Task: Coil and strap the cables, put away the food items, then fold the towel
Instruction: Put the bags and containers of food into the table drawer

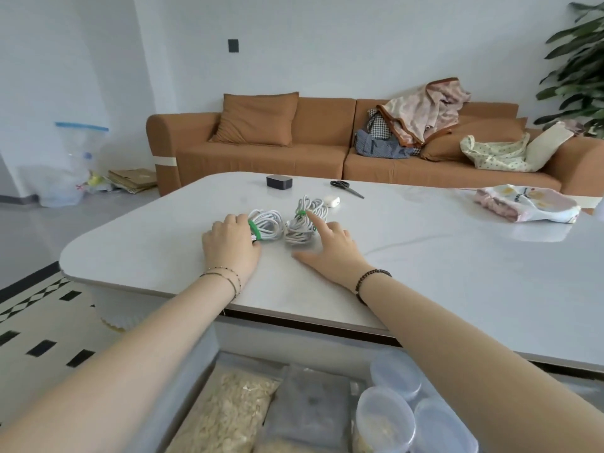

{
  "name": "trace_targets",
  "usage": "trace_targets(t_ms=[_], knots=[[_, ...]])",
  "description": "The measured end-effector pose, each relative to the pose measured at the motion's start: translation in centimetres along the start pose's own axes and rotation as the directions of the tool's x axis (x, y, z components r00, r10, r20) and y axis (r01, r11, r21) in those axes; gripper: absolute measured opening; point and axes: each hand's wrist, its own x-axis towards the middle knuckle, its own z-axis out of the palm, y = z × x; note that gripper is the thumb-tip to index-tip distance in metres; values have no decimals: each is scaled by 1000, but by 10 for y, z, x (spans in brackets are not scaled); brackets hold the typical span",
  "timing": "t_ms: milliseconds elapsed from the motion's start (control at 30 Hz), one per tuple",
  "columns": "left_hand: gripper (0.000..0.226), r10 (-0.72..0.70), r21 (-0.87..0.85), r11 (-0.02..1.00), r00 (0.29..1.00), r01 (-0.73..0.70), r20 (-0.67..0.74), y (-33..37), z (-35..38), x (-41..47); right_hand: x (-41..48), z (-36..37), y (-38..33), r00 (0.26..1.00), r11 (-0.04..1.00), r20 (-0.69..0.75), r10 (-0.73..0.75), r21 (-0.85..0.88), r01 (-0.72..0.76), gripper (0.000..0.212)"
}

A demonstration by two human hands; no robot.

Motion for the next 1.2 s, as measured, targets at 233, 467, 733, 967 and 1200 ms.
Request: trace_targets(t_ms=[233,467,733,967,1200], knots=[[29,-32,-264,964,999,23,-32,0,6,4,36,21,-19,992,1000,-122,-12,-3,11,64],[17,-248,-515,826,968,230,34,-2,-12,-3,10,12,-15,996,972,-91,-1,234,22,32],[28,-87,-620,659,863,425,498,90,-59,-47,-73,-33,-4,982,789,-39,184,602,-124,10],[21,445,-637,516,456,574,771,176,-117,-128,-215,-120,35,922,752,-144,358,631,-193,15],[39,589,-549,706,60,447,806,227,-142,-188,-352,-207,64,942,838,-1,336,456,-299,13]])
